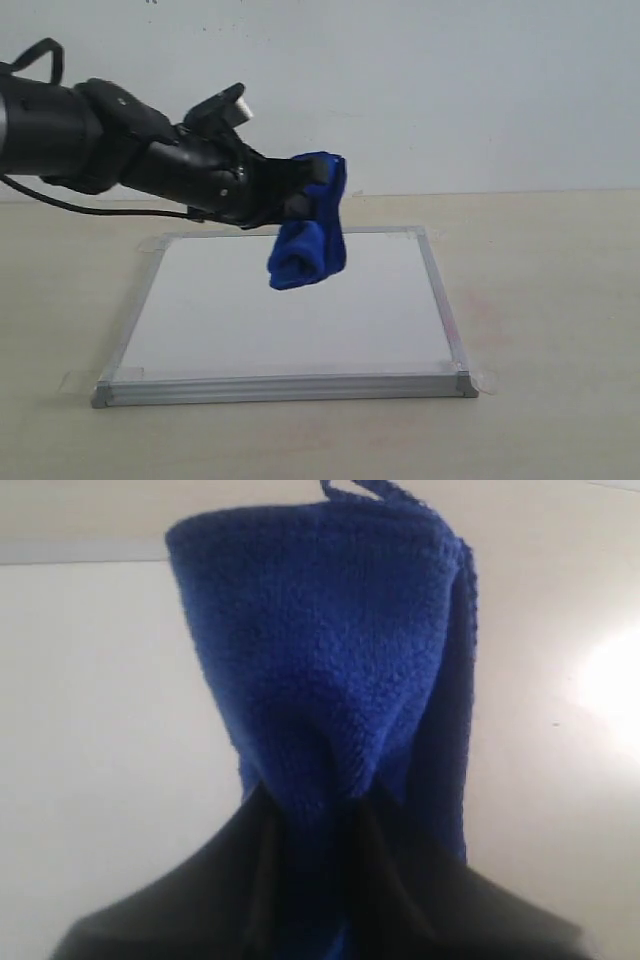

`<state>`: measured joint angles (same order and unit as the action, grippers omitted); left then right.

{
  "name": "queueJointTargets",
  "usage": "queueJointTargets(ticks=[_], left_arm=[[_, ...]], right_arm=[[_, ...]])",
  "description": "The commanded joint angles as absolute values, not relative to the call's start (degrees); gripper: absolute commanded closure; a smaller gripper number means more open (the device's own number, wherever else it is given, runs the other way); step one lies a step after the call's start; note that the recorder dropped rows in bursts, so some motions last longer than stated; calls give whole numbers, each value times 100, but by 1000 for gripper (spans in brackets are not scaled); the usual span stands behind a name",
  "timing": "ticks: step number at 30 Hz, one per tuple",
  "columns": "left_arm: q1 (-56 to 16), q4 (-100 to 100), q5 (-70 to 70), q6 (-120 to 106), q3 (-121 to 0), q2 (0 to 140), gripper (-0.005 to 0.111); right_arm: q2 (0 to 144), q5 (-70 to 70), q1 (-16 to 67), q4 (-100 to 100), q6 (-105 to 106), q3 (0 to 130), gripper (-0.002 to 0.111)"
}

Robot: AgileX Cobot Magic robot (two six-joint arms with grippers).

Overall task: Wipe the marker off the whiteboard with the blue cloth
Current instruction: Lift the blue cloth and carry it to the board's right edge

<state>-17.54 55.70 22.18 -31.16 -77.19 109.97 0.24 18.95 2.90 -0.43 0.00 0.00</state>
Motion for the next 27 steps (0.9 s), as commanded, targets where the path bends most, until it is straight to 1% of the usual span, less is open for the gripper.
queueJointTargets(ticks=[1,9,18,22,27], left_arm=[[-2228,6055,2037,-3155,-8034,11319,103],[-2838,6710,1882,-3155,-8680,11932,103],[-3097,8092,1426,-3155,-9056,12513,103],[-3241,8119,985,-3466,-9187,12711,103],[-3359,8119,1261,-3708,-9612,12996,103]], right_arm=[[0,1871,255,-31,0,0,108],[0,1871,255,-31,0,0,108],[0,1871,255,-31,0,0,108],[0,1871,255,-31,0,0,108],[0,1871,255,-31,0,0,108]])
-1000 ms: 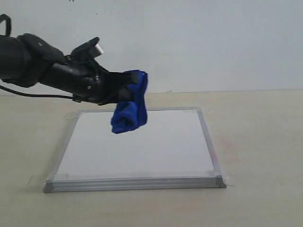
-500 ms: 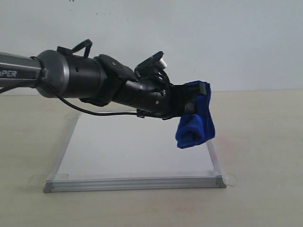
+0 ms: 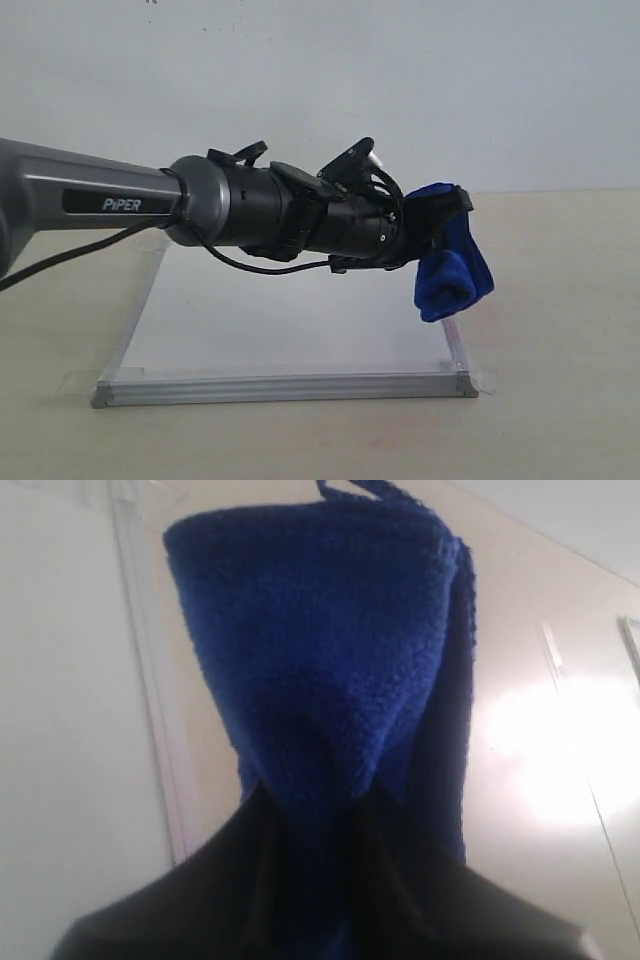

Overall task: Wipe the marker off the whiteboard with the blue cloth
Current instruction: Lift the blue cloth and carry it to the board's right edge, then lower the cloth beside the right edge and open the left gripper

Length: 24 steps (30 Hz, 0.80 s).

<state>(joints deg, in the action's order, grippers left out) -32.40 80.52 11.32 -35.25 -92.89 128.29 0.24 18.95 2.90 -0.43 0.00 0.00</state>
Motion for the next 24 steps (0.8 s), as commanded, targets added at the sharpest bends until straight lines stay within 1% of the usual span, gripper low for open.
queueJointTargets(ticks=[1,7,11,24], left_arm=[[-3373,8119,1292,-3708,-9721,13053,103],[-3395,8221,1611,-3679,-10382,13468,103],[-3395,8294,1587,-3157,-10616,13706,103],[-3383,8294,1057,-2999,-10704,13909,103]], right_arm=[[0,1871,255,-31,0,0,108],[0,1871,255,-31,0,0,108],[0,1871,255,-31,0,0,108],[0,1871,255,-31,0,0,108]])
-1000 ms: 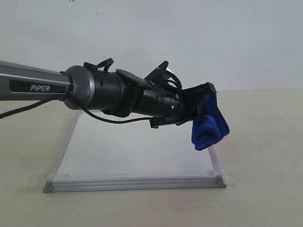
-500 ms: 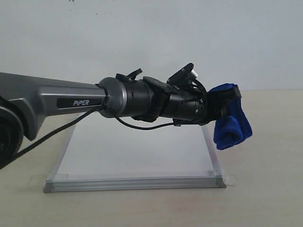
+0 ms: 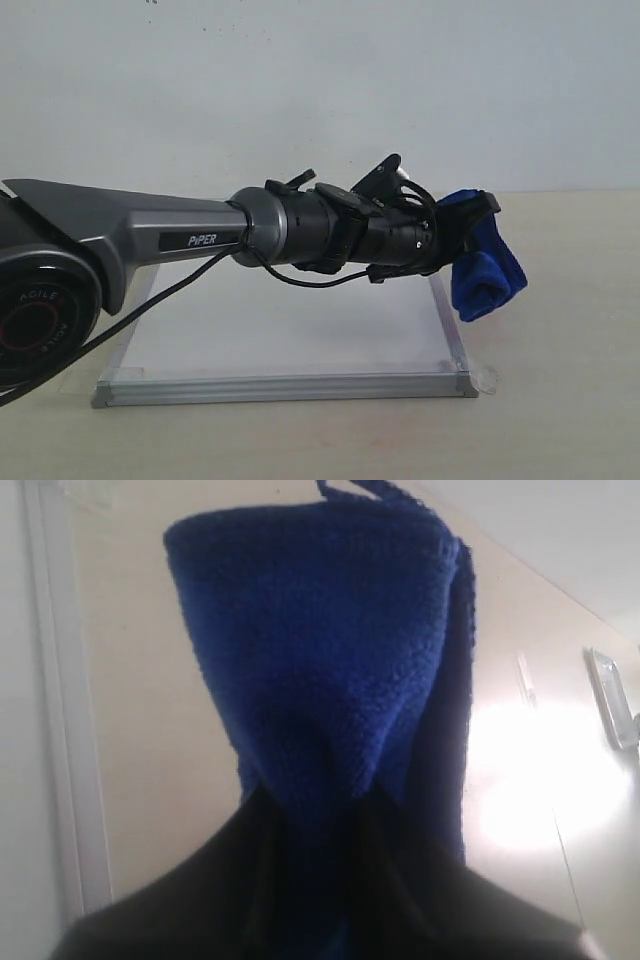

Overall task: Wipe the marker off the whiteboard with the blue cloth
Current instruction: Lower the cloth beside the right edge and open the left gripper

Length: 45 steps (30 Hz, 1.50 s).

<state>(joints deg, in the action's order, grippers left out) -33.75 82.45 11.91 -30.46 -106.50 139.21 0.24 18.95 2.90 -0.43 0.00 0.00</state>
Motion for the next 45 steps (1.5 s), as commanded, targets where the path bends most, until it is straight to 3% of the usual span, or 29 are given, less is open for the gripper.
queueJointTargets(ticks=[1,45], left_arm=[[-3383,8294,1056,-2999,-10704,13921,103],[-3261,8034,1308,-2165,-10704,14365,103]], right_arm=[[0,1871,255,-31,0,0,108],[0,1871,255,-31,0,0,108]])
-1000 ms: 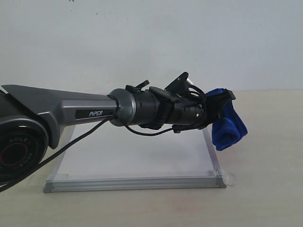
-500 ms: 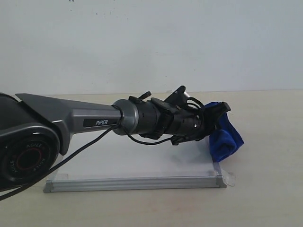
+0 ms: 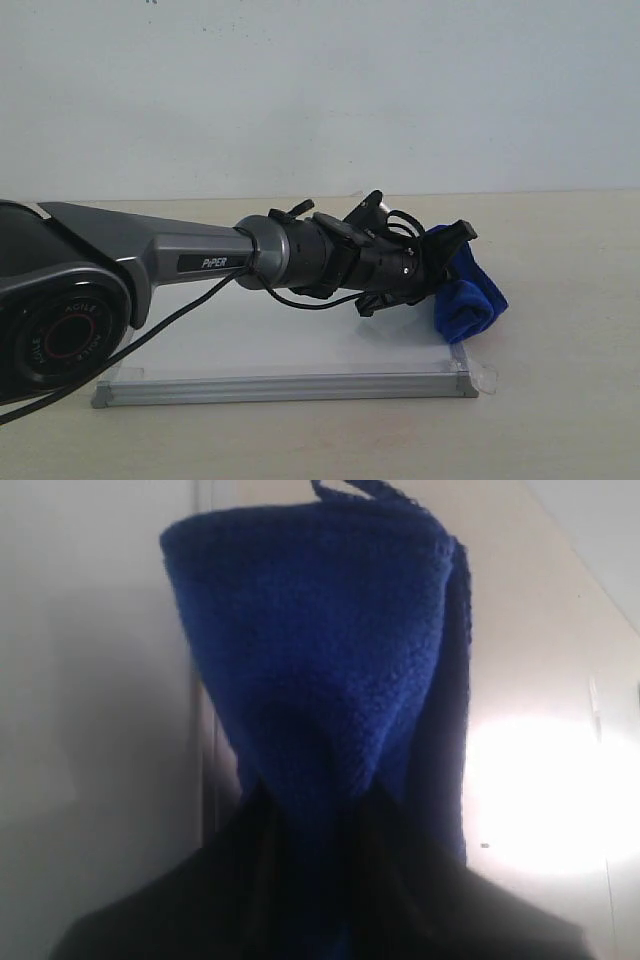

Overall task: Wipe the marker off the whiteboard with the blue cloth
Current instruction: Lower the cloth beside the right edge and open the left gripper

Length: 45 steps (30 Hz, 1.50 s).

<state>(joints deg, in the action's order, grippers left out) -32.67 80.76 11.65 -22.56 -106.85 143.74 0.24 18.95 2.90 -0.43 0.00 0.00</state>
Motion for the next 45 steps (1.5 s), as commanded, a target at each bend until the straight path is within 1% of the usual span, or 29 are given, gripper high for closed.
queueJointTargets(ticks=[1,5,15,24,26,27,28,29,30,32,45], left_arm=[[-3261,8034,1350,-2165,-10704,14365,103],[-3261,8034,1611,-2165,-10704,14428,103],[-3261,8034,1353,-2140,-10704,14440,103],[-3239,8051,1555,-2123,-10704,14440,103],[-3184,8241,1740,-1990,-10704,14440,97],[-3126,8451,1843,-1990,-10704,14440,87],[-3093,8461,1955,-1990,-10718,14440,74],[-3071,8461,2015,-1990,-10718,14440,67],[-3056,8461,2083,-1990,-10718,14440,57],[-3056,8461,2125,-2069,-10732,14440,49],[-3033,8461,2823,-2485,-11106,14429,50]], right_arm=[[0,1871,255,-31,0,0,108],[0,1871,255,-31,0,0,108],[0,1871,255,-31,0,0,108],[0,1871,255,-31,0,0,108],[0,1871,255,-31,0,0,108],[0,1871,255,-31,0,0,108],[0,1871,255,-31,0,0,108],[0,1871,255,-31,0,0,108],[0,1871,255,-31,0,0,108],[0,1871,255,-31,0,0,108],[0,1843,255,-31,0,0,108]])
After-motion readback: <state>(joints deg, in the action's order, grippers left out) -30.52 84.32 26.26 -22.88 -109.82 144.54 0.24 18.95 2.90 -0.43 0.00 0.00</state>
